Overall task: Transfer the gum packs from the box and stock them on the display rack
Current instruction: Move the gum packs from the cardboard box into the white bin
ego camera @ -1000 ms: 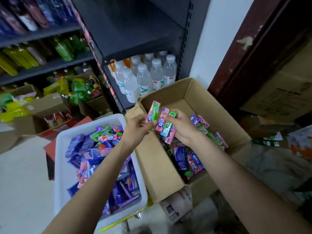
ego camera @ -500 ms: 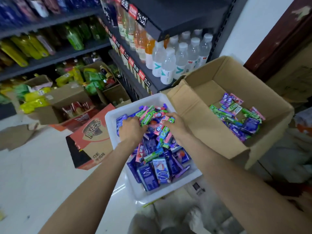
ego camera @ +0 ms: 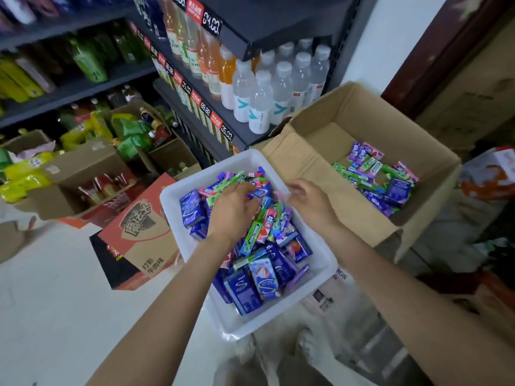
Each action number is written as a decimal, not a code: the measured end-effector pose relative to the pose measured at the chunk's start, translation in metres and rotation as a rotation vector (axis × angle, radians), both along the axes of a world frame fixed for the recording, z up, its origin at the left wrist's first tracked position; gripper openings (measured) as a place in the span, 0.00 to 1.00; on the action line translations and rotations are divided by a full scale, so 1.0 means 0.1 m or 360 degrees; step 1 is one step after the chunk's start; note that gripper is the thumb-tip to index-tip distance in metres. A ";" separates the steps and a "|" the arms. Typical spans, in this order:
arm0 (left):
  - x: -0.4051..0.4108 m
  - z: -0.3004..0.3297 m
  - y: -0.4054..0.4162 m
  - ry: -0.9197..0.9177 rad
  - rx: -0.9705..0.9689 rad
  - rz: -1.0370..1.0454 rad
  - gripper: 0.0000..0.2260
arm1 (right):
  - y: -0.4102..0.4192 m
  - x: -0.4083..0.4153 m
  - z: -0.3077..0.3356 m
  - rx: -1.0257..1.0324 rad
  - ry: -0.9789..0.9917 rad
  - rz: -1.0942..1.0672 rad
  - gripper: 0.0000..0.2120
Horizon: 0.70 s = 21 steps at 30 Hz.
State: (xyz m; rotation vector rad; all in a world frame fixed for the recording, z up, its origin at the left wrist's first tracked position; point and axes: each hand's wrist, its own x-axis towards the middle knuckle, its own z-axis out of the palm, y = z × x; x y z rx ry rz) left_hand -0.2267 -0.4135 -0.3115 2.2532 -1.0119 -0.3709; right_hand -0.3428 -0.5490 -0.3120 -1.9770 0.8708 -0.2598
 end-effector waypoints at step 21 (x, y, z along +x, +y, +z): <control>-0.87 -0.24 -3.29 0.0664 0.0297 -0.0042 0.13 | -2.94 -0.88 -0.42 0.0491 0.0300 -0.0483 0.17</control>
